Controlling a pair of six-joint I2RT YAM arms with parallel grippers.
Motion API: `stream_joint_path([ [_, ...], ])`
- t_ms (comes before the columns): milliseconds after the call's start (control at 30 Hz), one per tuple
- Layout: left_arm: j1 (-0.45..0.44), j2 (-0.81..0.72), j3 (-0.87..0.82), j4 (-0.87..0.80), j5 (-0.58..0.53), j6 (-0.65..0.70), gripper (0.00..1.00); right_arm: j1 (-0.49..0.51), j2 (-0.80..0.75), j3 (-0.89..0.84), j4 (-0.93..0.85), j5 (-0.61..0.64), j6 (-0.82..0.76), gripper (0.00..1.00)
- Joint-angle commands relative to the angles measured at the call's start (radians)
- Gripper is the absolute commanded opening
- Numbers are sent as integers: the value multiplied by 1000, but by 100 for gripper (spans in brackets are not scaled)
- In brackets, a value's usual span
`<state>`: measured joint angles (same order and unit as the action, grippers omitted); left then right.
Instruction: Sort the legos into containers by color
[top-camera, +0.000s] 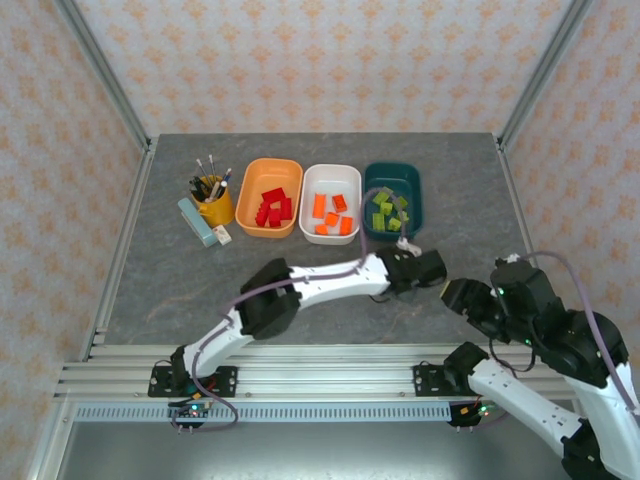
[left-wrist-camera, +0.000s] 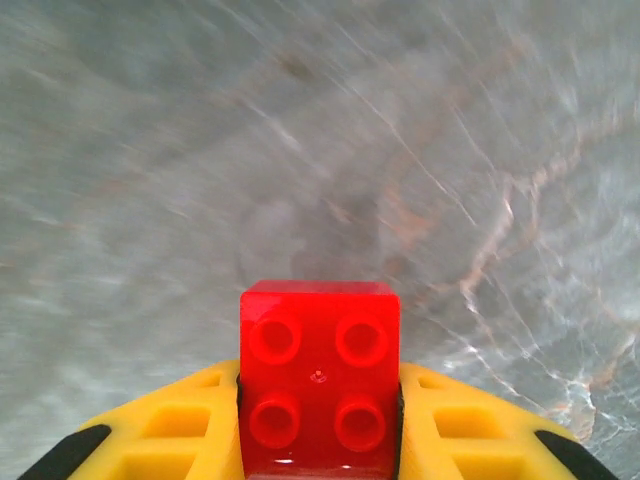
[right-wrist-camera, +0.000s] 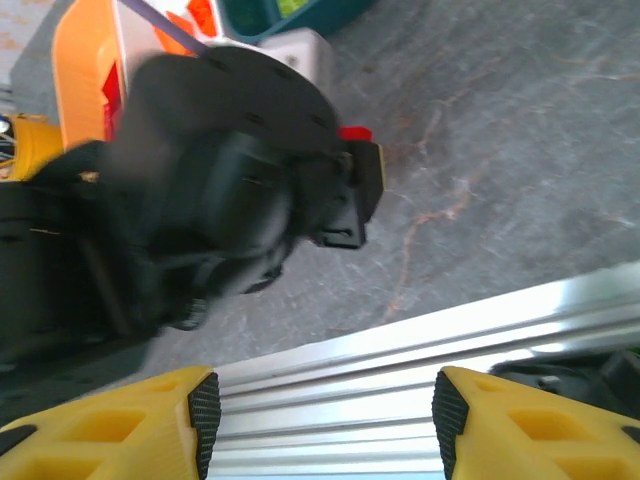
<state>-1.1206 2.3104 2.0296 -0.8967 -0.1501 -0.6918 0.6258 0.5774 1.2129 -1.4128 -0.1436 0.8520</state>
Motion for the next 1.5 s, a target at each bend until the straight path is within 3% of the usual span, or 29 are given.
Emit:
stream_joint_path([
  [0,62,-158,-57,44,-28,-8,29,6,58,-17,202,-36,-48,60],
  [367,393,-449,-279,78,123,85,29,-17,351,-35,699,8,-87,65],
  [567,599,-464,-279,77,183,145,29,-130,661,106,755,-141,-79,66],
  [700,688,-411,-232,93,180,184,29,-165,822,198,768,-220,-77,67],
  [933,777,-222,-93,149,143,213,29,-205,988,257,909,-361,-52,68],
  [1333,834,107,277,45,121,225,28,-219,1057,280,923,-388,-43,69],
  [1467,834,162,316,28,131,214,28,-219,1050,268,913,-381,-45,69],
])
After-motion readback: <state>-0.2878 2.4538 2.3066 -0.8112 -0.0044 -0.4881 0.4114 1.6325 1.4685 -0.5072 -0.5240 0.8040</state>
